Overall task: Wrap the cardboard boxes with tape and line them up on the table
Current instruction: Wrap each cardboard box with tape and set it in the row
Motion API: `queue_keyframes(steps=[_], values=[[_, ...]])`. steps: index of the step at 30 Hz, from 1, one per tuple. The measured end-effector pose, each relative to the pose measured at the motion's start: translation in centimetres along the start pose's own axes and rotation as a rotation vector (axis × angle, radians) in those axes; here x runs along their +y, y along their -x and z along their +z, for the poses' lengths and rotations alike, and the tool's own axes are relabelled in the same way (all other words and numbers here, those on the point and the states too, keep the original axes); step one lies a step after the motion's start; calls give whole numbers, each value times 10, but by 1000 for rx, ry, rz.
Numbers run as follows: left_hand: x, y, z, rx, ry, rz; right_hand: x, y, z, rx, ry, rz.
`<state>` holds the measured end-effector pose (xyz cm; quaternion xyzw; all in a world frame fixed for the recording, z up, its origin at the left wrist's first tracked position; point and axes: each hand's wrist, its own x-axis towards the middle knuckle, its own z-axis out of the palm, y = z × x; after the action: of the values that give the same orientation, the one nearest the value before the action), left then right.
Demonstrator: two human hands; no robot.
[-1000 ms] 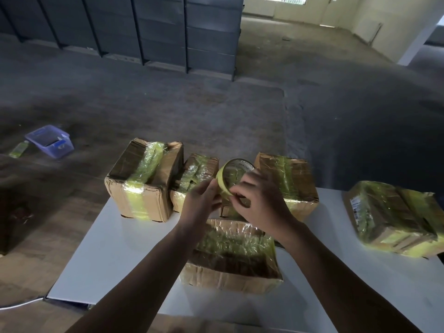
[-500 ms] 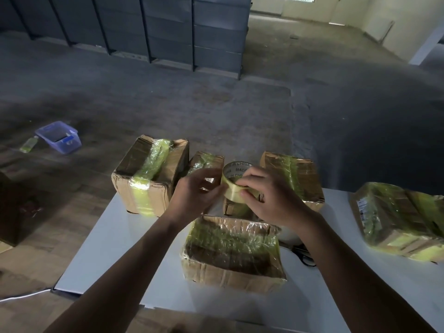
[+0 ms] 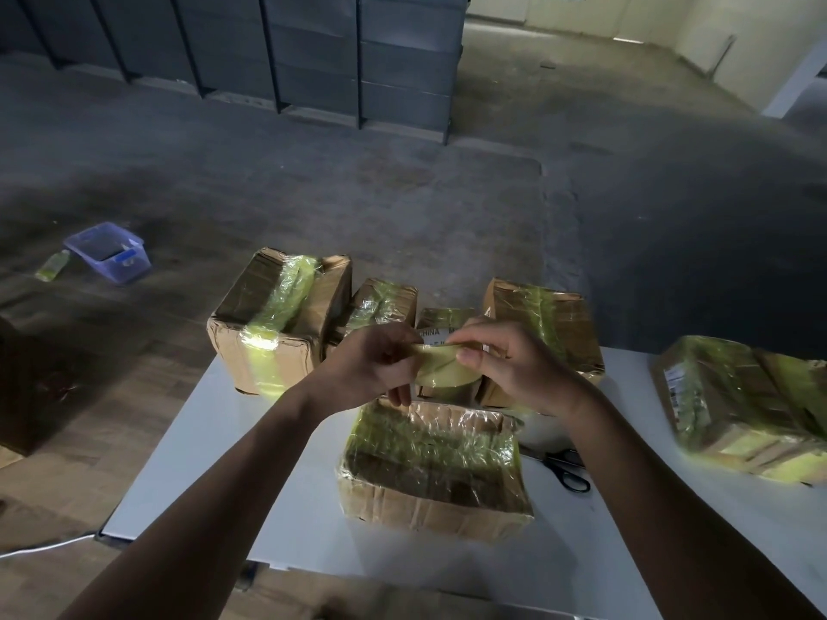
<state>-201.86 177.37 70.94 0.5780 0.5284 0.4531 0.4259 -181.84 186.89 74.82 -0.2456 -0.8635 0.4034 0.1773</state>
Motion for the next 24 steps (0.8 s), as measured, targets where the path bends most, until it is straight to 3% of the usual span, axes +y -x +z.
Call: queue_keyframes(steps=[24], values=[[-1, 1, 14, 99, 112, -125, 4, -2, 1, -40, -93, 99]])
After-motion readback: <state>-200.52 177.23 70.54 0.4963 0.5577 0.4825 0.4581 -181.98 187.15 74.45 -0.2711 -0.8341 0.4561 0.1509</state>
